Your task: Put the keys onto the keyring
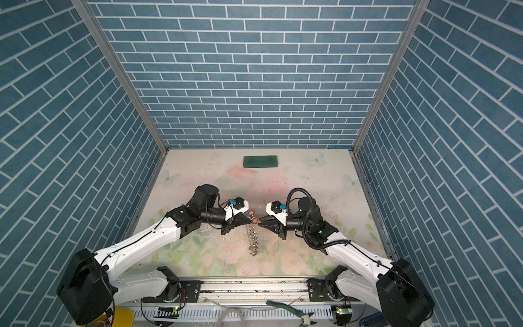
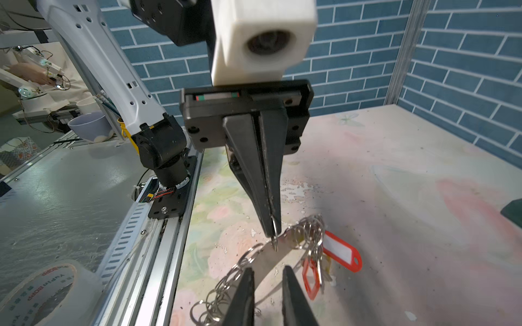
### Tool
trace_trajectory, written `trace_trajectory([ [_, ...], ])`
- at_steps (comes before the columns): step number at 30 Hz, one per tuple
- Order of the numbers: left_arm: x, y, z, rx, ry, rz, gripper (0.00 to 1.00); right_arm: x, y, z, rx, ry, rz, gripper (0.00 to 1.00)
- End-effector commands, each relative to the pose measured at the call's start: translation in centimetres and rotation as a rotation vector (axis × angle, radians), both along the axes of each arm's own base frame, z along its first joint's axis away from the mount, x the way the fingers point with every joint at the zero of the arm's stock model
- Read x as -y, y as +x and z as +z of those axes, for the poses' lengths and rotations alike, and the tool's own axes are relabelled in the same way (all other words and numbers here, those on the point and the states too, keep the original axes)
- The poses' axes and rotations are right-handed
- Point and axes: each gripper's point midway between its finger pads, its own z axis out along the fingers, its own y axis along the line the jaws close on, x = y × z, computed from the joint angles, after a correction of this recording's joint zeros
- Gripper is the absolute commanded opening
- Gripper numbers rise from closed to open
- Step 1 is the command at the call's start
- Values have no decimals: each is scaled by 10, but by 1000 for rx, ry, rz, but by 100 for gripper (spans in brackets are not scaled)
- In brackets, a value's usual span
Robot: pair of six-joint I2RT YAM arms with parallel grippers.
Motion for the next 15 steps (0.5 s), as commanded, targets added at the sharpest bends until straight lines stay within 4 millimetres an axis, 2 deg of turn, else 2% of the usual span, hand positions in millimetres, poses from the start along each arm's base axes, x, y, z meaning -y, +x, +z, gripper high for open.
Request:
trace_trajectory([
  [1, 3, -4, 3, 21, 21, -34, 0, -7, 1, 18, 47, 25, 40, 19],
  [6, 5, -8, -4, 9, 67, -49, 0, -16, -1, 18, 32, 37, 72, 19],
  [15, 7, -12, -4, 8, 66, -65, 0, -25, -6, 12, 4, 25, 118, 15],
])
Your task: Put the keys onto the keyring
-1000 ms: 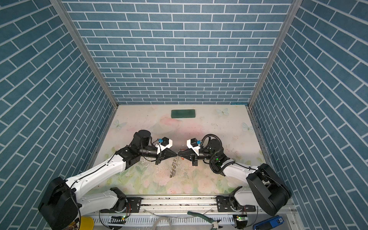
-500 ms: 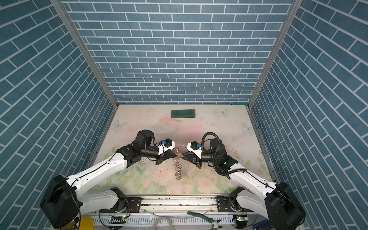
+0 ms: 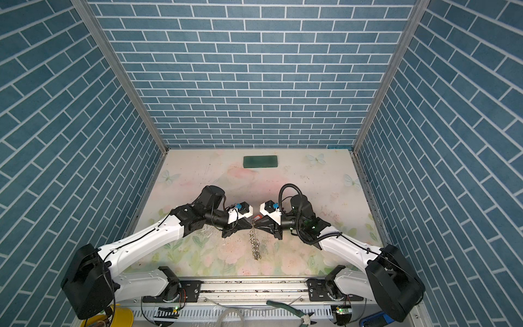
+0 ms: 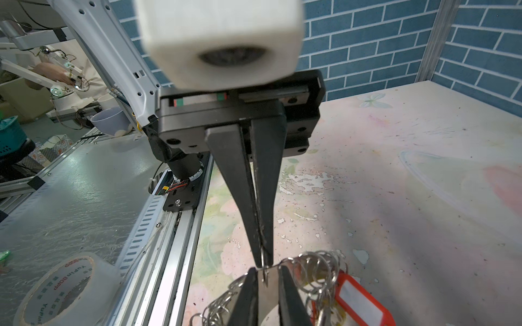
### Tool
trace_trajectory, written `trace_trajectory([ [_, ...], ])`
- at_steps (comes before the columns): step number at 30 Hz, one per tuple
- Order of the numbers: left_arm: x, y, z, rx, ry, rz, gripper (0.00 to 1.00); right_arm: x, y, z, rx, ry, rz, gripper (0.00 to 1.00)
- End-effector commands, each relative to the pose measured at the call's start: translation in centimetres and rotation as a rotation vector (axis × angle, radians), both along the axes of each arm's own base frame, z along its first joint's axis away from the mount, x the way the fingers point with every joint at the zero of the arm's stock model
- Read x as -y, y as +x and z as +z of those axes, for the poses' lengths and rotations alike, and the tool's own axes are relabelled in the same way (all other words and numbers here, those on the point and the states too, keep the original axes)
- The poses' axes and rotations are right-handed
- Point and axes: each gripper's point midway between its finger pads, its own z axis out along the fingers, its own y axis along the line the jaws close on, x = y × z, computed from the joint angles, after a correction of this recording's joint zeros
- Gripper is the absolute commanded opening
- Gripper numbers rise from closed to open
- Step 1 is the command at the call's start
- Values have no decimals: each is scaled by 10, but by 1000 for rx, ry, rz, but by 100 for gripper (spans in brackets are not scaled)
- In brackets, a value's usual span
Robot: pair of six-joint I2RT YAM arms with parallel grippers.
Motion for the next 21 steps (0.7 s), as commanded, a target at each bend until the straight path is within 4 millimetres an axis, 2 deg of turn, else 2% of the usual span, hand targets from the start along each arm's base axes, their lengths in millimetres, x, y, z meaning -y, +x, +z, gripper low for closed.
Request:
trace_trajectory([
  [1, 4, 1, 13, 32, -23, -22, 0, -8, -1, 23, 56, 52, 46, 14],
  [18, 5, -2, 21, 59, -62, -25, 0, -11, -5, 9, 34, 8, 65, 15],
  [21, 4, -2, 21, 59, -64, -26, 0, -11, -4, 10, 42, 10, 59, 11],
])
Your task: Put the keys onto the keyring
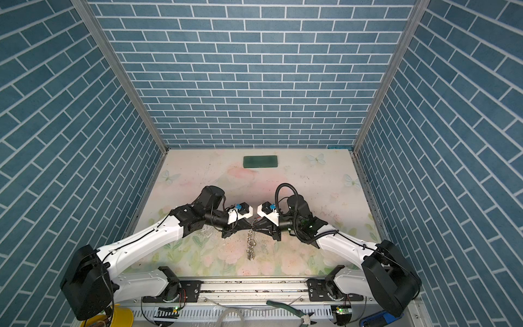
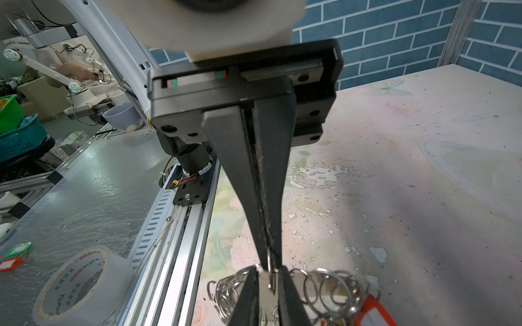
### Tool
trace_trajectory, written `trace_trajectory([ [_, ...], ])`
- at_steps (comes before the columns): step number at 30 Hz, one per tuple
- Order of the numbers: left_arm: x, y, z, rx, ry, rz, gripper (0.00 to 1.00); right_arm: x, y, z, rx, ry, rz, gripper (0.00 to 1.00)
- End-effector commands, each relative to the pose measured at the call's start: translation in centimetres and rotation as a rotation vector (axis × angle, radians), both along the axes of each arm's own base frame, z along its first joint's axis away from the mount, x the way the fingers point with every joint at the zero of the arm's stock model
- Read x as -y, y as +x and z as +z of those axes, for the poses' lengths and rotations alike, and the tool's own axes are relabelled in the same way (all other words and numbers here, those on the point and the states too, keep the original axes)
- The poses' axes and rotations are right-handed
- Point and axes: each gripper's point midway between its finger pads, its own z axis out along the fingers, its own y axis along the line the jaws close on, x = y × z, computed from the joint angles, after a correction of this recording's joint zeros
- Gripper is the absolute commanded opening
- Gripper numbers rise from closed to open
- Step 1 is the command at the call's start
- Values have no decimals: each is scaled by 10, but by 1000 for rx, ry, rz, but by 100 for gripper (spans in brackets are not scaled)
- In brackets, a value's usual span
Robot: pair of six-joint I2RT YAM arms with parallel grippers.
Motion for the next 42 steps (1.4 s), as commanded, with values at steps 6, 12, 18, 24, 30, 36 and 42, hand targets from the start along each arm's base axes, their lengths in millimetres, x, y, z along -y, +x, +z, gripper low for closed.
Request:
trace_trajectory([
  [6, 5, -2, 16, 42, -54, -26, 0, -6, 1, 23, 75, 52, 26, 0],
  [12, -4, 7, 23, 103, -118, 40, 18, 1, 10, 38, 73, 164, -29, 0],
  [18, -17, 16, 41, 132, -267, 99, 31, 11, 11, 51, 82, 290, -32, 0],
  [24, -13, 16, 43, 106, -279, 88, 30, 10, 5, 54, 84, 330, 11, 0],
  [30, -10, 10, 48, 85, -316, 45, 24, 8, 3, 54, 81, 351, 35, 0],
  [36, -6, 3, 46, 37, -322, -11, 18, 4, 1, 57, 83, 369, 57, 0],
  [42, -5, 2, 46, 32, -326, -22, 13, 1, -1, 57, 82, 379, 75, 0],
])
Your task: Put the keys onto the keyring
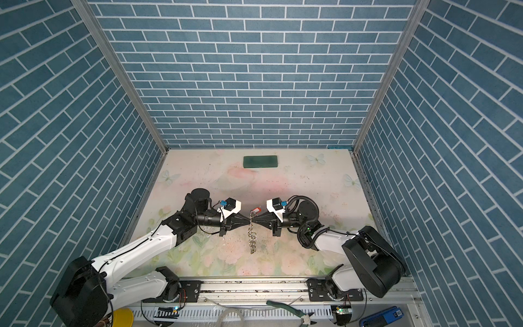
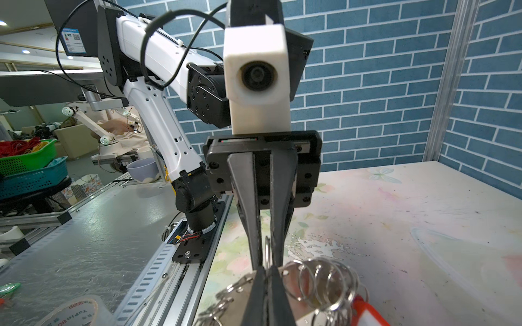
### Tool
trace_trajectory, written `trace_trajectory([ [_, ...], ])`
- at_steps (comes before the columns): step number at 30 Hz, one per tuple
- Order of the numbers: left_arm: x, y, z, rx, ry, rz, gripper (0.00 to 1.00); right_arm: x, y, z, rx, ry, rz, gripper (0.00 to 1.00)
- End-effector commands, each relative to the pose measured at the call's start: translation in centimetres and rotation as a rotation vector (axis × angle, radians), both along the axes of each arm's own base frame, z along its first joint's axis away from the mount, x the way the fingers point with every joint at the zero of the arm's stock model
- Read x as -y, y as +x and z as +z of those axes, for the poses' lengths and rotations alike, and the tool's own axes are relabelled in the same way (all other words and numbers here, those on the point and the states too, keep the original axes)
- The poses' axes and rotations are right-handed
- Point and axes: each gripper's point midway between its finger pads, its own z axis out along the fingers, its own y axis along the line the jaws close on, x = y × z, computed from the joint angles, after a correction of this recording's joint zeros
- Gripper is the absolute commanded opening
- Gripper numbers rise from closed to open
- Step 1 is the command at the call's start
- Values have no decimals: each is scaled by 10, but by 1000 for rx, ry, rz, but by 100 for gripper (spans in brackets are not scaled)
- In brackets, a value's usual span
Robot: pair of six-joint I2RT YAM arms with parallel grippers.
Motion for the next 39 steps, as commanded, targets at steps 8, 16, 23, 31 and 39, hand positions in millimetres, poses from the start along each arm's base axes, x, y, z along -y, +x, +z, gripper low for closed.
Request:
trace_trajectory([
  [8, 0, -4, 17, 27, -47, -27, 17, -3, -8, 12, 38, 50, 39, 0],
  [16, 1, -5, 18, 20, -50, -36, 9, -4, -9, 13, 40, 53, 42, 0],
  [23, 1, -5, 19, 25, -50, -32, 3, -6, -9, 8, 31, 42, 41, 0],
  [31, -1, 0, 7, 27, 14, -5, 1, -3, -5, -4, 48, -55, -12, 11],
  [39, 5, -4, -5, 25, 113, -29, 1, 2, -6, -13, 65, -165, -37, 18],
])
